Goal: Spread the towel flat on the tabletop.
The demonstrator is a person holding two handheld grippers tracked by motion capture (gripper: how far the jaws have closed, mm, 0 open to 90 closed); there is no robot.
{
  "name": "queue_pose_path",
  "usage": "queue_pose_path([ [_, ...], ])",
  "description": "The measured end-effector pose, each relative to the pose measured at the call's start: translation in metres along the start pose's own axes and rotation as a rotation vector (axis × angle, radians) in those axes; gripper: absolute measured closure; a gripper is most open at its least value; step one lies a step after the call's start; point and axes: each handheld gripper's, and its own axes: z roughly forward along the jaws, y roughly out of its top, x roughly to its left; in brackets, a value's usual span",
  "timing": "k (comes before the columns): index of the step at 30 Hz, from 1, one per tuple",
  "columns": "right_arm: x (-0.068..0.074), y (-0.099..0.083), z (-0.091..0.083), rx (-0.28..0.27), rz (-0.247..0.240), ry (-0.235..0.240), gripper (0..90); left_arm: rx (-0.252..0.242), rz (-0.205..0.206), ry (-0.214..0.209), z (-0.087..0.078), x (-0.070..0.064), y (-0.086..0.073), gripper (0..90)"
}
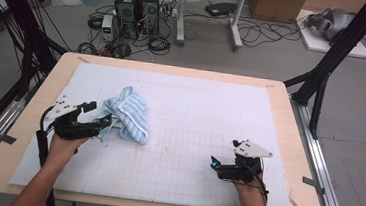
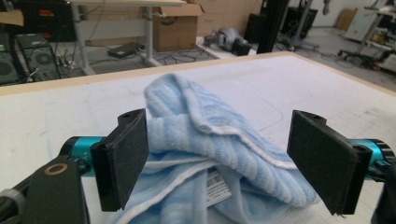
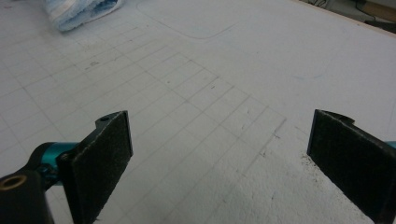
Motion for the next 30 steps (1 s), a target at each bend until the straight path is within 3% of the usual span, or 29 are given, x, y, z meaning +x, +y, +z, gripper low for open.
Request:
queue_pose_path([
  [4, 0.000, 0.000, 0.001, 0.006, 0.004, -0.008, 5.8, 0.076, 0.020, 0.000, 0.021, -0.004, 0.003, 21.3],
  [5, 0.000, 0.000, 0.000, 0.007, 0.004, -0.010, 5.8, 0.076, 0.020, 0.000, 0.021, -0.004, 0.003, 21.5],
  [6, 0.000, -0.001, 0.001, 0.006, 0.003, -0.010, 5.8, 0.106, 0.030, 0.016, 0.031, -0.005, 0.003, 21.8],
  [11, -0.001, -0.003, 0.001, 0.013, 0.002, -0.014, 5.8, 0.147, 0.058, 0.041, 0.048, -0.009, 0.004, 25.8],
  [13, -0.002, -0.003, 0.000, 0.011, 0.008, -0.017, 5.8, 0.158, 0.070, 0.042, 0.056, -0.011, 0.006, 34.5],
  [15, -0.003, -0.004, -0.001, 0.011, 0.011, -0.020, 5.8, 0.201, 0.093, 0.060, 0.066, -0.014, 0.008, 47.4],
  [17, -0.003, -0.004, -0.002, 0.010, 0.012, -0.024, 5.8, 0.213, 0.110, 0.064, 0.069, -0.015, 0.008, 60.2],
  [18, -0.003, -0.005, -0.003, 0.013, 0.015, -0.024, 5.8, 0.239, 0.114, 0.055, 0.074, -0.017, 0.007, 66.1],
  [20, -0.003, -0.005, -0.004, 0.009, 0.017, -0.027, 5.8, 0.249, 0.121, 0.046, 0.076, -0.017, 0.007, 79.5],
  [21, -0.003, -0.005, -0.004, 0.009, 0.021, -0.027, 5.8, 0.250, 0.121, 0.040, 0.077, -0.018, 0.007, 82.1],
  [25, -0.003, -0.005, -0.003, 0.014, 0.024, -0.026, 5.8, 0.222, 0.095, -0.038, 0.087, -0.030, 0.016, 83.4],
  [27, -0.003, -0.005, -0.003, 0.013, 0.026, -0.026, 5.8, 0.215, 0.102, -0.049, 0.089, -0.033, 0.020, 83.4],
  [28, -0.003, -0.005, -0.002, 0.013, 0.028, -0.025, 5.8, 0.204, 0.105, -0.091, 0.097, -0.041, 0.027, 83.4],
  [30, -0.003, -0.005, -0.001, 0.013, 0.026, -0.024, 5.8, 0.202, 0.103, -0.105, 0.101, -0.045, 0.031, 83.4],
])
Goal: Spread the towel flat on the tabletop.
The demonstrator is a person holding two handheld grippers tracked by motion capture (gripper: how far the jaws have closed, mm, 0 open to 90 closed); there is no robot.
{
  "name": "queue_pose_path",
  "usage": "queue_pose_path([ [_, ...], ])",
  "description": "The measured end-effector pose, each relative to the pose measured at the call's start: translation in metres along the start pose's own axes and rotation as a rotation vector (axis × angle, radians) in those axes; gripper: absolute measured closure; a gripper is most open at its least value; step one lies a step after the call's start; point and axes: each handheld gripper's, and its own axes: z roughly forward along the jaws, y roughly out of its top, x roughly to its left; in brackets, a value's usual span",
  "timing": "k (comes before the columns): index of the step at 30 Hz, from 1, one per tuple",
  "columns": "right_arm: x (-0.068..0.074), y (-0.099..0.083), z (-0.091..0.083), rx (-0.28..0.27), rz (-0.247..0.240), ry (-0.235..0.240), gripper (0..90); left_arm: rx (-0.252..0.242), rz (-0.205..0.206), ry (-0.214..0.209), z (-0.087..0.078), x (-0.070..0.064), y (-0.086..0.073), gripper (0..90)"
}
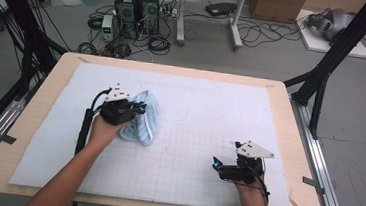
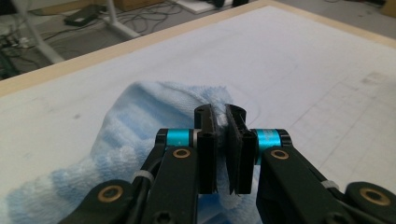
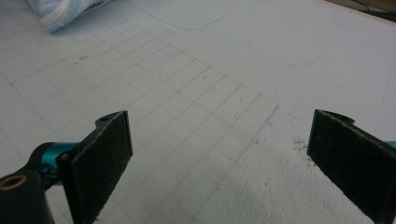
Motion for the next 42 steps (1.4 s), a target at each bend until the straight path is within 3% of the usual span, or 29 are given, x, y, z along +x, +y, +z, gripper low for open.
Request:
queue_pose_path([
  [5, -0.001, -0.001, 0.000, 0.002, 0.010, -0.001, 5.8, 0.018, 0.027, -0.072, 0.030, -0.018, 0.027, 83.4],
  [12, -0.006, -0.004, -0.001, 0.003, 0.025, -0.008, 5.7, 0.024, 0.039, -0.149, 0.059, -0.045, 0.048, 83.5],
  [16, -0.008, -0.005, -0.002, 0.005, 0.031, -0.012, 5.8, 0.019, 0.031, -0.234, 0.084, -0.067, 0.050, 83.6],
  [22, -0.011, -0.008, -0.007, -0.003, 0.057, -0.032, 5.8, 0.035, 0.031, -0.274, 0.110, -0.087, 0.047, 82.4],
  [23, -0.011, -0.008, -0.007, -0.003, 0.057, -0.032, 5.8, 0.035, 0.031, -0.274, 0.110, -0.087, 0.047, 78.4],
  [24, -0.014, -0.010, -0.009, -0.002, 0.066, -0.038, 5.8, 0.026, 0.029, -0.266, 0.111, -0.086, 0.046, 66.0],
  [26, -0.016, -0.012, -0.009, -0.003, 0.075, -0.041, 5.8, 0.024, 0.010, -0.222, 0.108, -0.080, 0.047, 49.3],
  [27, -0.017, -0.013, -0.010, -0.003, 0.079, -0.042, 5.8, 0.013, 0.015, -0.207, 0.105, -0.076, 0.046, 45.3],
  [28, -0.017, -0.013, -0.010, -0.002, 0.083, -0.041, 5.8, 0.013, 0.015, -0.207, 0.105, -0.076, 0.046, 43.9],
  [29, -0.017, -0.013, -0.011, -0.005, 0.088, -0.039, 5.8, 0.006, 0.027, -0.192, 0.096, -0.065, 0.045, 43.1],
  [32, -0.016, -0.013, -0.012, -0.019, 0.098, -0.029, 5.8, -0.016, -0.008, -0.171, 0.082, -0.048, 0.041, 41.8],
  [33, -0.016, -0.013, -0.011, -0.021, 0.099, -0.029, 5.7, -0.016, -0.008, -0.171, 0.082, -0.048, 0.041, 40.7],
  [34, -0.015, -0.012, -0.011, -0.021, 0.100, -0.029, 5.8, -0.022, -0.017, -0.162, 0.072, -0.038, 0.037, 40.0],
  [35, -0.015, -0.012, -0.011, -0.020, 0.098, -0.026, 5.7, -0.022, -0.017, -0.162, 0.072, -0.038, 0.037, 39.7],
  [38, -0.013, -0.011, -0.009, -0.018, 0.092, -0.023, 5.8, -0.013, 0.005, -0.134, 0.054, -0.027, 0.027, 38.9],
  [42, -0.012, -0.010, -0.006, -0.012, 0.093, -0.010, 5.8, -0.002, -0.003, -0.104, 0.034, -0.011, 0.011, 36.9],
])
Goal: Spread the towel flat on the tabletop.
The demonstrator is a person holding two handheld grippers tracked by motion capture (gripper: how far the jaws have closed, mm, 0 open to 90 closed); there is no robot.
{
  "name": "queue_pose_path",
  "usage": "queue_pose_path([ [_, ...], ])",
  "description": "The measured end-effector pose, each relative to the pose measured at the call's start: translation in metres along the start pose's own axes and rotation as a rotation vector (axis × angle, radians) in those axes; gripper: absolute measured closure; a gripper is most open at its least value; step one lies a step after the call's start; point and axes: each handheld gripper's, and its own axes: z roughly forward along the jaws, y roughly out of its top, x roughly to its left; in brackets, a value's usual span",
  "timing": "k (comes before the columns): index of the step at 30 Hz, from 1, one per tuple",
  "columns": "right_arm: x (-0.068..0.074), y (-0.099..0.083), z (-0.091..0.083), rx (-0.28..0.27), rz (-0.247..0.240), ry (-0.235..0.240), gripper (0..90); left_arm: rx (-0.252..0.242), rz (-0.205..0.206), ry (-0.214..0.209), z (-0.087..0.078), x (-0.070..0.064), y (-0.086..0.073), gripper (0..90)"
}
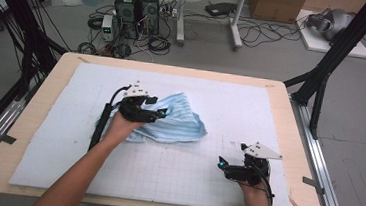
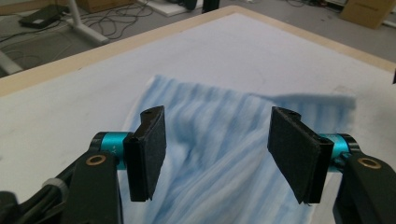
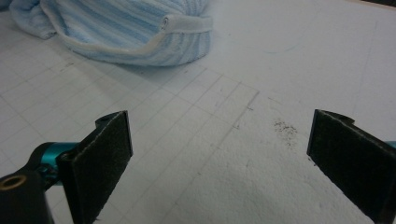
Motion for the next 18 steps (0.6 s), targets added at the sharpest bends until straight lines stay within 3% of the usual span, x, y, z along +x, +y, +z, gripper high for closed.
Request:
queue_pose_path([
  [1, 0.000, 0.000, 0.001, 0.003, -0.005, 0.001, 5.8, 0.011, -0.005, 0.029, -0.008, 0.007, -0.007, 36.0],
  [2, 0.001, 0.001, 0.002, 0.003, -0.007, 0.003, 5.8, 0.011, -0.005, 0.029, -0.008, 0.007, -0.007, 35.5],
  [5, 0.002, 0.002, 0.004, 0.007, -0.013, 0.005, 5.8, 0.082, 0.015, 0.081, -0.018, 0.019, -0.020, 34.6],
  [7, 0.003, 0.002, 0.005, 0.011, -0.012, 0.007, 5.8, 0.099, 0.022, 0.102, -0.021, 0.022, -0.027, 34.2],
  [10, 0.003, 0.002, 0.006, 0.015, -0.014, 0.008, 5.8, 0.162, 0.044, 0.124, -0.020, 0.027, -0.036, 33.5],
  [13, 0.003, 0.002, 0.007, 0.017, -0.016, 0.007, 5.8, 0.208, 0.036, 0.133, -0.017, 0.031, -0.044, 34.2],
  [15, 0.003, 0.002, 0.007, 0.021, -0.014, 0.010, 5.8, 0.219, 0.033, 0.136, -0.016, 0.032, -0.046, 37.1],
  [17, 0.003, 0.002, 0.007, 0.022, -0.015, 0.009, 5.8, 0.241, 0.046, 0.132, -0.015, 0.033, -0.049, 49.0],
  [18, 0.003, 0.002, 0.007, 0.022, -0.015, 0.009, 5.8, 0.253, 0.059, 0.135, -0.014, 0.033, -0.050, 49.0],
])
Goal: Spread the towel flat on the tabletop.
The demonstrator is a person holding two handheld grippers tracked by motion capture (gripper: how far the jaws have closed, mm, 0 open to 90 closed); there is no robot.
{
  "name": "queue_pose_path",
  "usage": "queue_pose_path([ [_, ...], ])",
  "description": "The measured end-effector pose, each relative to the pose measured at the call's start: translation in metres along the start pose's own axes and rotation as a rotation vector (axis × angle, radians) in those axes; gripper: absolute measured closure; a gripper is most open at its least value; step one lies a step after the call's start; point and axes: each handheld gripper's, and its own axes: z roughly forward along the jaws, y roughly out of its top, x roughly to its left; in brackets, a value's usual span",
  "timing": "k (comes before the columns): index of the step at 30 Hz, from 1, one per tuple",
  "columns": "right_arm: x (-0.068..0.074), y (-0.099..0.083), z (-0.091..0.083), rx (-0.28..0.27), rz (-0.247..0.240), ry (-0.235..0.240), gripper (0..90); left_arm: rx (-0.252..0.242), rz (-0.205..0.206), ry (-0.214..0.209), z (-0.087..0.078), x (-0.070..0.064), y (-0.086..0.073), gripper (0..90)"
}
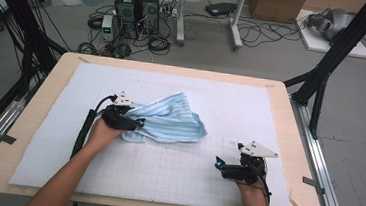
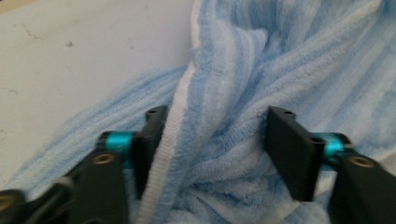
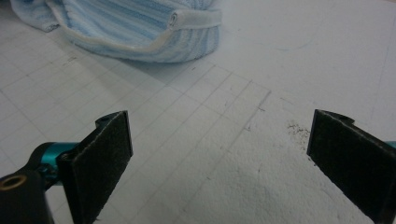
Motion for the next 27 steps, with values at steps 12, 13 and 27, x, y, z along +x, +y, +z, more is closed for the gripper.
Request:
queue_pose_path([
  [12, 0.000, 0.000, 0.000, 0.004, 0.000, 0.000, 5.8, -0.136, 0.030, -0.266, -0.012, -0.030, 0.017, 83.9],
  [13, 0.000, 0.000, 0.001, 0.001, -0.003, 0.001, 5.8, -0.136, 0.030, -0.266, -0.012, -0.030, 0.017, 83.9],
  [27, 0.001, 0.001, 0.000, -0.001, 0.001, 0.003, 5.8, -0.227, 0.003, -0.300, -0.006, -0.065, 0.039, 47.8],
])
